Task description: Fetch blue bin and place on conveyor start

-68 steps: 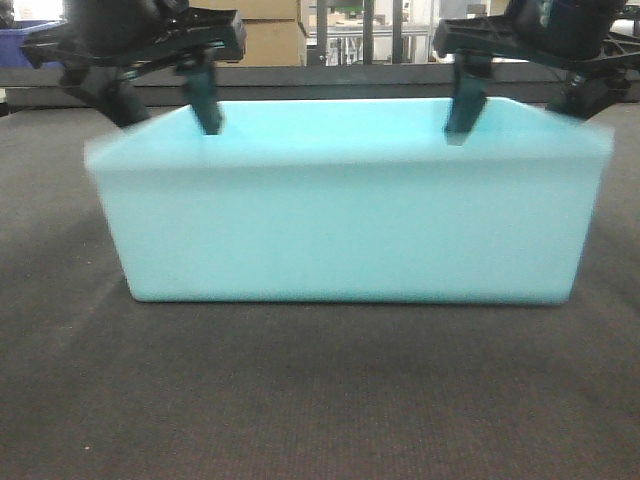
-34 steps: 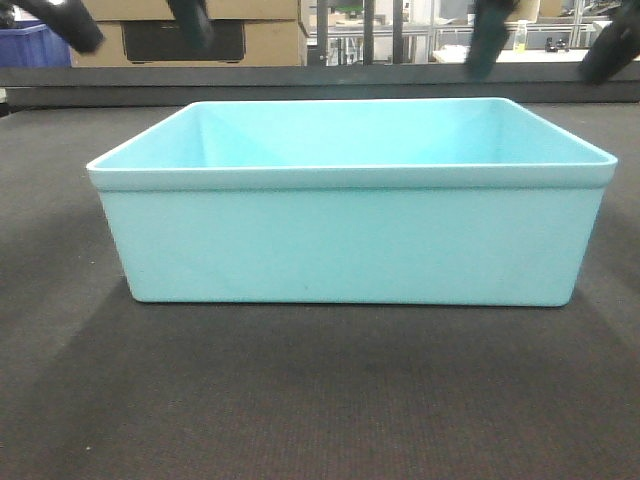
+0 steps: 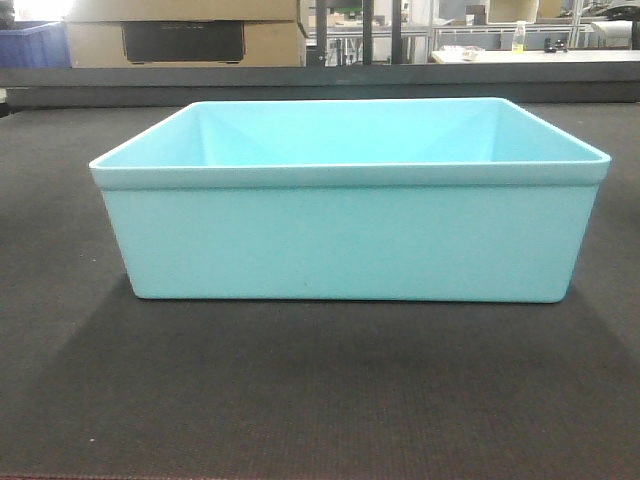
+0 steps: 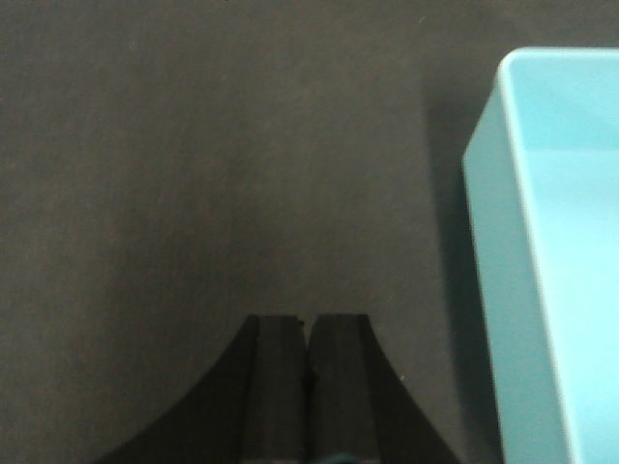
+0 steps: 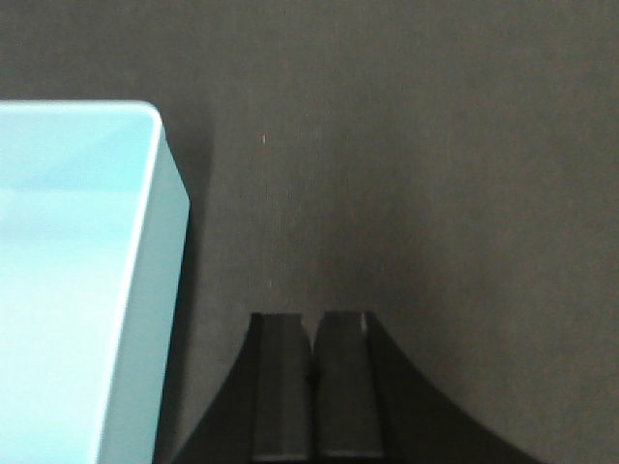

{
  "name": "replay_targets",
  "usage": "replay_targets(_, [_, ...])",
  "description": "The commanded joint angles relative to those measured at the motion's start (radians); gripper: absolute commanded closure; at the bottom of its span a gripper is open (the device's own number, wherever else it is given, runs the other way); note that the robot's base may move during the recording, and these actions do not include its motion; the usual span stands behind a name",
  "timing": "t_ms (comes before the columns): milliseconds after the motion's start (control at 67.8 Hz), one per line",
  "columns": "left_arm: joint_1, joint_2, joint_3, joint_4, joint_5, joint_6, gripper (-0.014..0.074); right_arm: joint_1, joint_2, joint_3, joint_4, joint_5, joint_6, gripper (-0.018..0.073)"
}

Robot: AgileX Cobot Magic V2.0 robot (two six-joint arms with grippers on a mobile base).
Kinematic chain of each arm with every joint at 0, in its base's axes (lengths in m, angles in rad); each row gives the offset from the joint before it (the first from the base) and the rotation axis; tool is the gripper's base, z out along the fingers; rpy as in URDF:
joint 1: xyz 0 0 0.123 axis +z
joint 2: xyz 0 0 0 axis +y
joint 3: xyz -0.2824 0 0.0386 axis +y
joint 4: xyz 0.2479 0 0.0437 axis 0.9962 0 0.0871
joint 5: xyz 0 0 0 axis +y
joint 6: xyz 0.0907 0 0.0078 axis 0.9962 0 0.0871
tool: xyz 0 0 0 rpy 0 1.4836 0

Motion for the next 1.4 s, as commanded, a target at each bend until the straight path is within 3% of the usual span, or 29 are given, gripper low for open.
replay_targets(0, [0.014,-0.059,0.116,-0.017,-0.104,0.002,0.0707,-0.005,-0.041,0.109,-0.014,-0.096,-0.005,0.072])
replay_targets(251, [0.015,-0.257,0.388,-0.018,-0.302,0.002,0.0707,-0.005,-0.185,0.345,-0.015,-0.259,-0.007,0.072])
replay_targets(472, [0.015,-0.569,0.559,-0.018,-0.422,0.002,0.0707,-0.005,-0.479,0.493,-0.015,-0.36,-0.021,0.072])
replay_targets(649, [0.015,-0.846,0.656,-0.012,-0.418,0.002,0.0707,-0.005,-0.749,0.616,-0.015,-0.385,-0.076,0.072])
replay_targets(885, [0.015,-1.134,0.752,-0.012,-0.387,0.002,0.0707,-0.005,-1.068,0.703,-0.015,-0.385,-0.076,0.072])
replay_targets(1077, [0.015,-1.232,0.812,-0.012,-0.387,0.002,0.0707,-0.005,-1.163,0.716,-0.015,-0.388,-0.076,0.072])
replay_targets(1387, [0.015,-1.246,0.814,-0.012,-0.403,0.002,0.0707,-0.005,-1.163,0.716,-0.015,-0.394,-0.076,0.072])
